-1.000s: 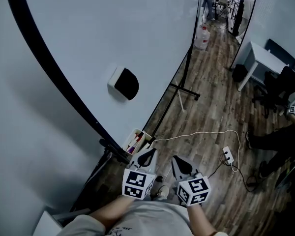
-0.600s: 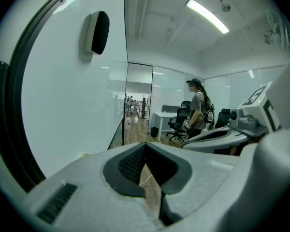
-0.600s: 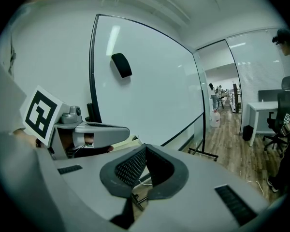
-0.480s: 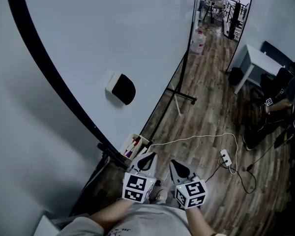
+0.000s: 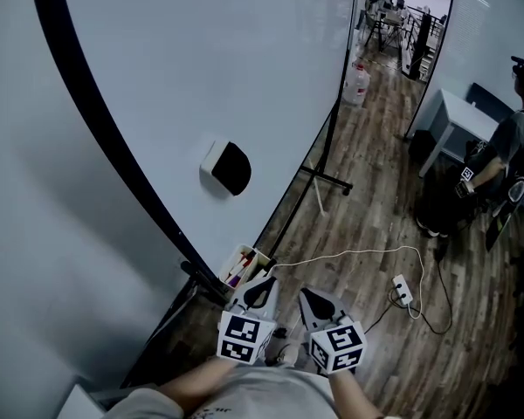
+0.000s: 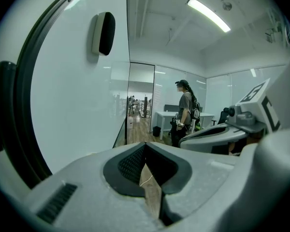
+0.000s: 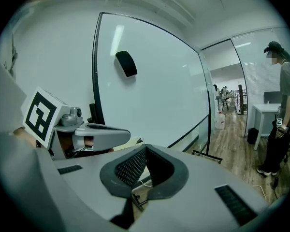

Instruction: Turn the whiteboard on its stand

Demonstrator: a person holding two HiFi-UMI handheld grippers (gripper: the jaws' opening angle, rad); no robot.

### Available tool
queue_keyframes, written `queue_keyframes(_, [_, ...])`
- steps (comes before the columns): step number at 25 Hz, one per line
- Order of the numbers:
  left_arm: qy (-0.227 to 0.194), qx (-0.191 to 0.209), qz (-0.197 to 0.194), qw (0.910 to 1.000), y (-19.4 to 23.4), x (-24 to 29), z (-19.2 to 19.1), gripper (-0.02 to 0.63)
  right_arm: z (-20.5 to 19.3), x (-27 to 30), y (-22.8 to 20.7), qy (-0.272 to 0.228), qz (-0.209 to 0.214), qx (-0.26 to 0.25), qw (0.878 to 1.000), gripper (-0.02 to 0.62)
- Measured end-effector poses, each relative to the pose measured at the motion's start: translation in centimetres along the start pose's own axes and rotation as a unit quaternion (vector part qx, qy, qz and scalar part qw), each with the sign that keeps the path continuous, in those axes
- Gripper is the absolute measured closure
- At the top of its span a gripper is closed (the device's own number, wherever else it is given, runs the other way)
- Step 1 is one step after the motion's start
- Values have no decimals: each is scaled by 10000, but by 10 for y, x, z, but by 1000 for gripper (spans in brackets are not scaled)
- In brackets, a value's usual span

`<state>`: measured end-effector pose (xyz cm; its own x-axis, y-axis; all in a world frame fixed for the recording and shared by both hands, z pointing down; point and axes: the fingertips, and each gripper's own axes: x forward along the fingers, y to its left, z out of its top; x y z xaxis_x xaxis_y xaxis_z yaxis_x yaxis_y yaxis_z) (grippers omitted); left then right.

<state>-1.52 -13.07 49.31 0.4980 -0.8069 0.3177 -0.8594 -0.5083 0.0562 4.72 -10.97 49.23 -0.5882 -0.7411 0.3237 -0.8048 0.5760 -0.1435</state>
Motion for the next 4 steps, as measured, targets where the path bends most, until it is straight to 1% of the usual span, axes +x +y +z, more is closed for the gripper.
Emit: queue_keyframes(4, [-7,-38,8,10000,0,-2,-2,595,0,-1,2,23,-2,-3,10000,589])
